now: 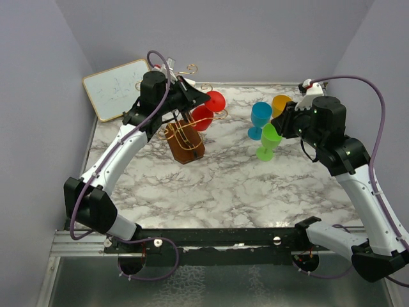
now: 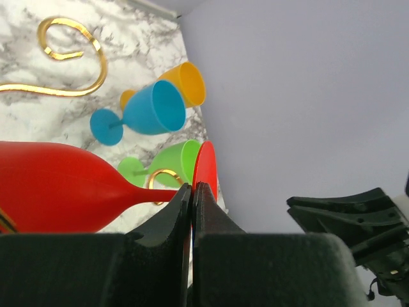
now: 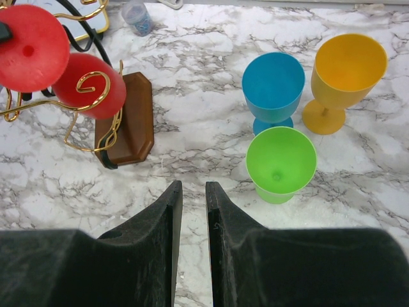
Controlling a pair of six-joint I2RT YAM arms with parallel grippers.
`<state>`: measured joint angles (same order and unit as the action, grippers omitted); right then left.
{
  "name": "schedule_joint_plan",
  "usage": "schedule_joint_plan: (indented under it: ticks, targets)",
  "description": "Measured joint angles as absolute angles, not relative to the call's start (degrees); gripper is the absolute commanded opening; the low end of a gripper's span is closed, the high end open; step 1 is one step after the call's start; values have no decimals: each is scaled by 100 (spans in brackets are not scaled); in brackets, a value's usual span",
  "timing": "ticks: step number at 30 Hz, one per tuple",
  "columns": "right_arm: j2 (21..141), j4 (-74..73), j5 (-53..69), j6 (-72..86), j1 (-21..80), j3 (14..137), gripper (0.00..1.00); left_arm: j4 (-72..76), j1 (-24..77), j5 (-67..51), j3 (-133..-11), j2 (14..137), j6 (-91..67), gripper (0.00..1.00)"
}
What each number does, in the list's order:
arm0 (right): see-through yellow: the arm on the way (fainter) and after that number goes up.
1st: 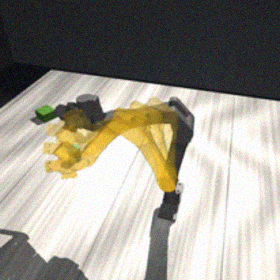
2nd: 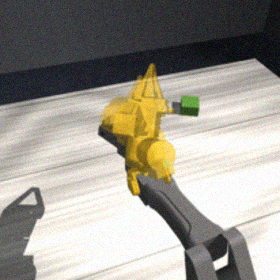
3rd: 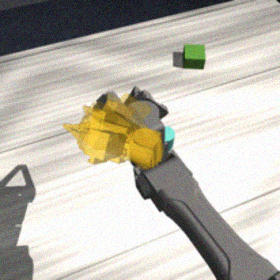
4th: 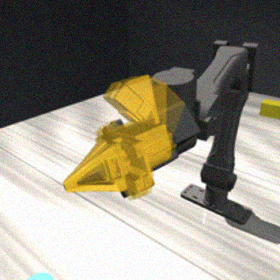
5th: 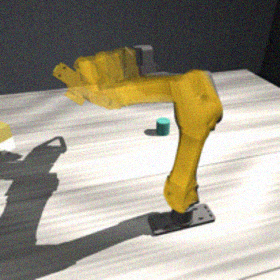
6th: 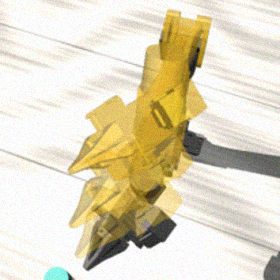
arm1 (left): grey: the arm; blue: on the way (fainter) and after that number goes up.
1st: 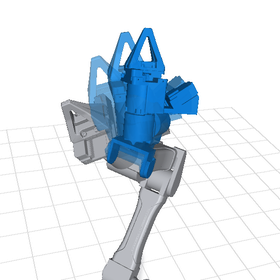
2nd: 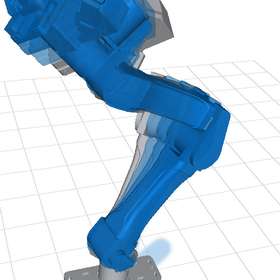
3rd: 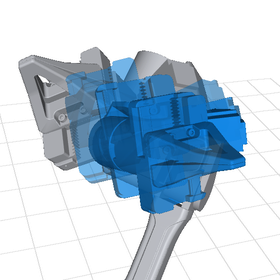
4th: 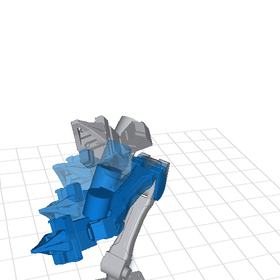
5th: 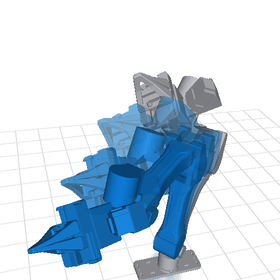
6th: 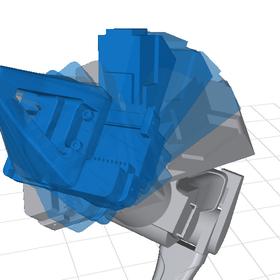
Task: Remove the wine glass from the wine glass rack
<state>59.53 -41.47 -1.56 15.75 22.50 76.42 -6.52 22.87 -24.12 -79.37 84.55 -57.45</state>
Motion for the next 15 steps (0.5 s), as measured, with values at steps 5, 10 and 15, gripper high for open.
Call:
schedule_joint_plan:
  ticks: [5,10,15]
  targets:
    - [5953,-4147,-154,1579,2250,7640,22,-504,2287,-2394,-8302,8591,-5706,0]
    - [5953,-4121,-145,1581,2250,7605,22,-69,2287,-2462,-8313,8986,-5815,0]
    - [5944,-4110,-132,1581,2250,7577,22,668,2290,-2766,-8204,9347,-6167,0]
